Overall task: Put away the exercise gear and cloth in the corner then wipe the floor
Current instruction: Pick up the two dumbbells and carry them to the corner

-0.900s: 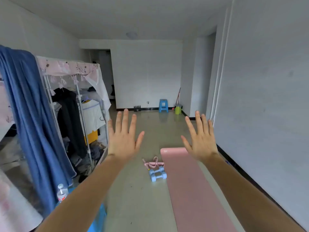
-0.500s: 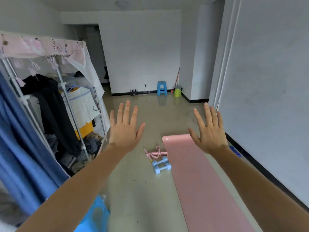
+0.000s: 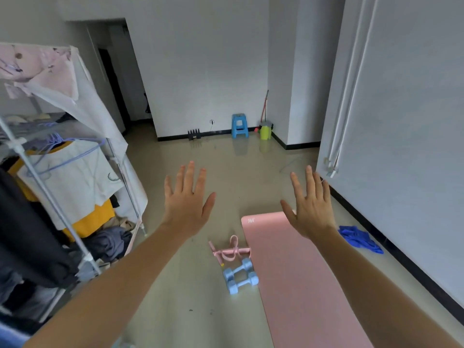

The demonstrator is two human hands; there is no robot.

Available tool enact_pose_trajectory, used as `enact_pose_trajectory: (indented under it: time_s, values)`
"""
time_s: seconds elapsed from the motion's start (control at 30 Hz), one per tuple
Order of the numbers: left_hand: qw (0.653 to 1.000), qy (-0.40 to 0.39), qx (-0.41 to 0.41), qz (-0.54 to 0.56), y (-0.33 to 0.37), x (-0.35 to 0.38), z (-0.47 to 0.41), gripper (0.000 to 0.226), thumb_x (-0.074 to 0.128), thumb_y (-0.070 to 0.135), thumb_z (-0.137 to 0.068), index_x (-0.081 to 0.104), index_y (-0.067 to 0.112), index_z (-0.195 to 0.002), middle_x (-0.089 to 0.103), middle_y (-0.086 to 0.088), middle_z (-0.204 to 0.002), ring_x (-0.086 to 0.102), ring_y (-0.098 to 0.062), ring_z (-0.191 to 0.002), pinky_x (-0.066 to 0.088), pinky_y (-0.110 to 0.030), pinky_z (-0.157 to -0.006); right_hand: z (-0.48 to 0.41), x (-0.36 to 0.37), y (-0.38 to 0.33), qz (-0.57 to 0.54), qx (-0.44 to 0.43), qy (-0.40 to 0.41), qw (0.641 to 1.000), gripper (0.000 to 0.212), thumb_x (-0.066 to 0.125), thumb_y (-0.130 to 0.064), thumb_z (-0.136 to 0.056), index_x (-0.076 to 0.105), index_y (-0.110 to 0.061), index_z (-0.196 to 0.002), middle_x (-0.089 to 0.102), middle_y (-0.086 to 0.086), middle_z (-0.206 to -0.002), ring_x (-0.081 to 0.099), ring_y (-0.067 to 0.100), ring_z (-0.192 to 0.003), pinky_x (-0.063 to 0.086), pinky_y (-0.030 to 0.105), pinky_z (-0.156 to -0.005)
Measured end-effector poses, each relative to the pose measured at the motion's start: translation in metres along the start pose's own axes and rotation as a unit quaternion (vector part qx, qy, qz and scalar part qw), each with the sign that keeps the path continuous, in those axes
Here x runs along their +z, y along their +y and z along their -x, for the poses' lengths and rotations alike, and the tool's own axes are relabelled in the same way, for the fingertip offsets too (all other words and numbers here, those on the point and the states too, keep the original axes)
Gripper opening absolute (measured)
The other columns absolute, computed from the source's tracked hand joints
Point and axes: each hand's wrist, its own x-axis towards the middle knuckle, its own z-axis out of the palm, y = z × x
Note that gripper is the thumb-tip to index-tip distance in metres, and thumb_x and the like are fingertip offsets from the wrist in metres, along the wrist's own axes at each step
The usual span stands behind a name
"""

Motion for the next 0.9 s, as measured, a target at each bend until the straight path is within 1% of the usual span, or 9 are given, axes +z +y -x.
enact_pose_trajectory:
  time_s: [0.23, 0.3, 0.43, 0.53, 0.6, 0.67, 0.7, 0.77, 0.9]
  values:
    - [1.000, -0.025, -0.003, 0.017, -0.045, 0.116, -0.092, 0.065, 0.030, 0.048, -0.100, 0.039, 0.005, -0.148, 0.035, -0.025, -0.153, 0.037, -0.046, -0.137, 0.032, -0.064, -0.107, -0.115, 0.095, -0.027, -0.021, -0.026, -0.038, 0.999, 0.077, 0.031, -0.059, -0.097, 0.009, -0.020, -0.159, 0.009, 0.023, -0.164, 0.016, 0.043, -0.149, 0.018, 0.054, -0.121]
    - [0.999, -0.047, -0.002, 0.019, -0.059, 0.158, -0.119, 0.066, 0.028, 0.048, -0.099, 0.039, 0.005, -0.147, 0.035, -0.026, -0.152, 0.038, -0.046, -0.136, 0.034, -0.064, -0.106, -0.137, 0.130, -0.036, -0.026, -0.014, -0.055, 0.998, 0.077, 0.031, -0.059, -0.097, 0.008, -0.020, -0.159, 0.008, 0.022, -0.164, 0.017, 0.042, -0.149, 0.019, 0.054, -0.120]
    - [0.995, -0.082, 0.030, 0.043, -0.084, 0.248, -0.188, 0.067, 0.026, 0.049, -0.099, 0.038, 0.007, -0.149, 0.030, -0.024, -0.156, 0.033, -0.043, -0.141, 0.029, -0.063, -0.109, -0.189, 0.203, -0.047, -0.003, 0.006, -0.083, 0.997, 0.078, 0.028, -0.060, -0.096, 0.009, -0.020, -0.160, 0.010, 0.022, -0.164, 0.020, 0.041, -0.149, 0.023, 0.054, -0.118]
    - [0.987, -0.128, 0.056, 0.082, -0.099, 0.321, -0.247, 0.067, 0.026, 0.050, -0.098, 0.038, 0.008, -0.149, 0.029, -0.022, -0.157, 0.033, -0.041, -0.142, 0.030, -0.061, -0.109, -0.231, 0.254, -0.052, 0.012, 0.061, -0.110, 0.992, 0.077, 0.030, -0.059, -0.097, 0.007, -0.021, -0.159, 0.008, 0.022, -0.164, 0.021, 0.042, -0.148, 0.023, 0.055, -0.118]
    - [0.971, -0.194, 0.085, 0.107, -0.103, 0.366, -0.282, 0.074, 0.018, 0.056, -0.095, 0.033, 0.011, -0.152, 0.023, -0.020, -0.160, 0.031, -0.040, -0.143, 0.032, -0.058, -0.109, -0.249, 0.281, -0.057, 0.011, 0.110, -0.123, 0.986, 0.078, 0.039, -0.057, -0.098, 0.010, -0.019, -0.160, 0.010, 0.022, -0.164, 0.022, 0.042, -0.148, 0.023, 0.055, -0.118]
    - [0.949, -0.257, 0.140, 0.116, -0.102, 0.408, -0.310, 0.083, 0.007, 0.064, -0.091, 0.017, 0.015, -0.157, 0.007, -0.016, -0.165, 0.020, -0.035, -0.148, 0.027, -0.054, -0.114, -0.257, 0.301, -0.058, 0.018, 0.148, -0.131, 0.980, 0.081, 0.046, -0.056, -0.095, 0.016, -0.017, -0.159, 0.013, 0.023, -0.163, 0.026, 0.043, -0.146, 0.025, 0.055, -0.116]
    - [0.936, -0.286, 0.164, 0.125, -0.098, 0.427, -0.323, 0.081, 0.009, 0.066, -0.092, 0.010, 0.018, -0.158, -0.001, -0.014, -0.165, 0.014, -0.033, -0.150, 0.023, -0.052, -0.116, -0.259, 0.310, -0.056, 0.020, 0.166, -0.137, 0.976, 0.082, 0.048, -0.056, -0.094, 0.017, -0.016, -0.159, 0.014, 0.023, -0.163, 0.027, 0.043, -0.146, 0.027, 0.054, -0.116]
    - [0.912, -0.331, 0.190, 0.146, -0.084, 0.458, -0.347, 0.074, 0.023, 0.061, -0.099, 0.003, 0.021, -0.158, -0.008, -0.011, -0.165, 0.005, -0.031, -0.152, 0.018, -0.049, -0.119, -0.258, 0.323, -0.050, 0.023, 0.209, -0.154, 0.966, 0.083, 0.048, -0.057, -0.094, 0.017, -0.015, -0.159, 0.014, 0.024, -0.163, 0.028, 0.043, -0.145, 0.030, 0.054, -0.115]
    - [0.877, -0.385, 0.214, 0.192, -0.041, 0.507, -0.380, 0.068, 0.029, 0.055, -0.102, 0.004, 0.025, -0.158, -0.006, -0.010, -0.166, 0.005, -0.030, -0.152, 0.016, -0.049, -0.119, -0.248, 0.351, -0.030, 0.035, 0.293, -0.174, 0.940, 0.085, 0.043, -0.061, -0.093, 0.013, -0.015, -0.159, 0.017, 0.023, -0.162, 0.031, 0.042, -0.144, 0.032, 0.052, -0.114]
